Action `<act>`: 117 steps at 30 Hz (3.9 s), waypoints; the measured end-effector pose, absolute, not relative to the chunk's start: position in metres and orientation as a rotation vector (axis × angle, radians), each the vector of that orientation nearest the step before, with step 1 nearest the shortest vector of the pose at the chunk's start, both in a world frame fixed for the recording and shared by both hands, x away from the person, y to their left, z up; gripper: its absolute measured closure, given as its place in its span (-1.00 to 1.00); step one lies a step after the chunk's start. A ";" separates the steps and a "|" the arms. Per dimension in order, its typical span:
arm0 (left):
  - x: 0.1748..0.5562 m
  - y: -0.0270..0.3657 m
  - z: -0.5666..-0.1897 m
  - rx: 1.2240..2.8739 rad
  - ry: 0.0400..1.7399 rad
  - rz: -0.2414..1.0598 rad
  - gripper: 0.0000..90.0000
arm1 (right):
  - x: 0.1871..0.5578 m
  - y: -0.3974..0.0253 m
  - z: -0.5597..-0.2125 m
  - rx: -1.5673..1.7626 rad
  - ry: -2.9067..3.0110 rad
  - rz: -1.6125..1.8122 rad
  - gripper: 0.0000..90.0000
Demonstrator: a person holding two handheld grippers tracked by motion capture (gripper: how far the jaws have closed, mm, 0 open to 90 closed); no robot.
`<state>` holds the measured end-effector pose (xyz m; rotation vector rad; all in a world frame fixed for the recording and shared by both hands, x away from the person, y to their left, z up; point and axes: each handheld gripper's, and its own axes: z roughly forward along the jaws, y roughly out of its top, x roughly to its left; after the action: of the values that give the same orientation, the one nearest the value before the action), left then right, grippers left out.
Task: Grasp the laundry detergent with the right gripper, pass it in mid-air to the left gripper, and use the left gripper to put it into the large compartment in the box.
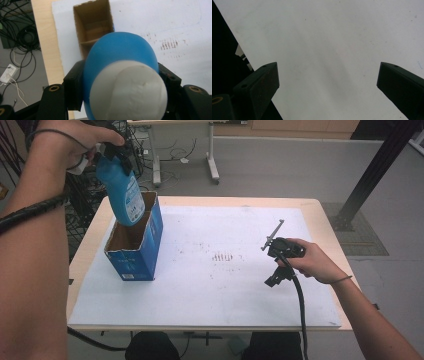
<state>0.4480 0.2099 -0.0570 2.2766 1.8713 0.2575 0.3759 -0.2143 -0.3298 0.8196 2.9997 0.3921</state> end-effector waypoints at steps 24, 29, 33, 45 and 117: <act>0.455 0.224 -0.094 2.240 1.960 0.244 -0.17 | 0.375 -0.211 -0.332 0.797 3.006 0.373 -0.92; 0.455 0.228 -0.105 2.242 1.967 0.218 -0.17 | 0.374 -0.212 -0.332 0.796 3.002 0.370 -0.91; 0.454 0.229 -0.112 2.238 1.968 0.214 -0.17 | 0.373 -0.213 -0.332 0.798 3.000 0.364 -0.91; 0.456 0.226 -0.135 2.254 1.984 0.217 -0.17 | 0.370 -0.211 -0.330 0.794 2.996 0.375 -0.91; 0.459 0.226 -0.266 2.223 2.082 0.188 -0.17 | 0.365 -0.205 -0.336 0.761 3.003 0.368 -0.91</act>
<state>0.4593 0.2263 -0.2663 2.2229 2.0820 0.1879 0.3655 -0.2053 -0.3363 0.7613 3.0027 0.3678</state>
